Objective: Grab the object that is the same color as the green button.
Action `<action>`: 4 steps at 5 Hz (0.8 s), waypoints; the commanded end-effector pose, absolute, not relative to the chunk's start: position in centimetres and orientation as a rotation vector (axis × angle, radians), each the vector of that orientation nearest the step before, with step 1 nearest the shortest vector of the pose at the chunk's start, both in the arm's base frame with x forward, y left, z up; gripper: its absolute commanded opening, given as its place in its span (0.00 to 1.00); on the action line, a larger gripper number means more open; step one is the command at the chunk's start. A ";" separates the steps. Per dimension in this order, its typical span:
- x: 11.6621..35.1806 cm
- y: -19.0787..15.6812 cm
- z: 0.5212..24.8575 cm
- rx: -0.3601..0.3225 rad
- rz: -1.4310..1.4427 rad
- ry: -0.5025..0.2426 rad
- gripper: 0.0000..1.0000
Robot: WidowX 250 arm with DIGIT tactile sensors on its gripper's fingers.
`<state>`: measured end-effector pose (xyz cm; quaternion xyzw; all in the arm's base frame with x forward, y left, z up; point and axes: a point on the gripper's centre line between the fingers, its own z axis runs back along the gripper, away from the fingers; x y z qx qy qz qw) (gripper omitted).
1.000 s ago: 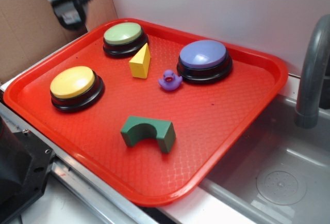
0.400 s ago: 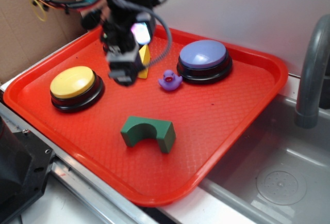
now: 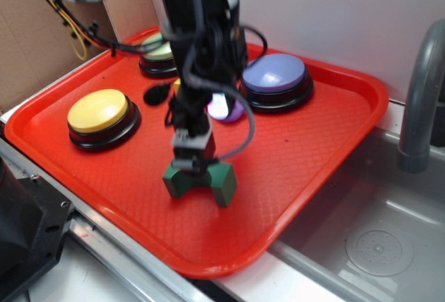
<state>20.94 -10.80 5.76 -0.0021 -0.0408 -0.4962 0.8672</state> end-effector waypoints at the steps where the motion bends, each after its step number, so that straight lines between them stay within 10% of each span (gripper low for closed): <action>1: 20.6 -11.8 3.0 -0.004 -1.152 -0.160 1.00; 2: 20.5 -12.0 2.4 -0.015 -1.182 -0.169 1.00; 3: 20.5 -12.2 2.2 -0.005 -1.179 -0.168 0.01; 4: 20.6 -12.0 2.3 0.001 -1.164 -0.159 0.00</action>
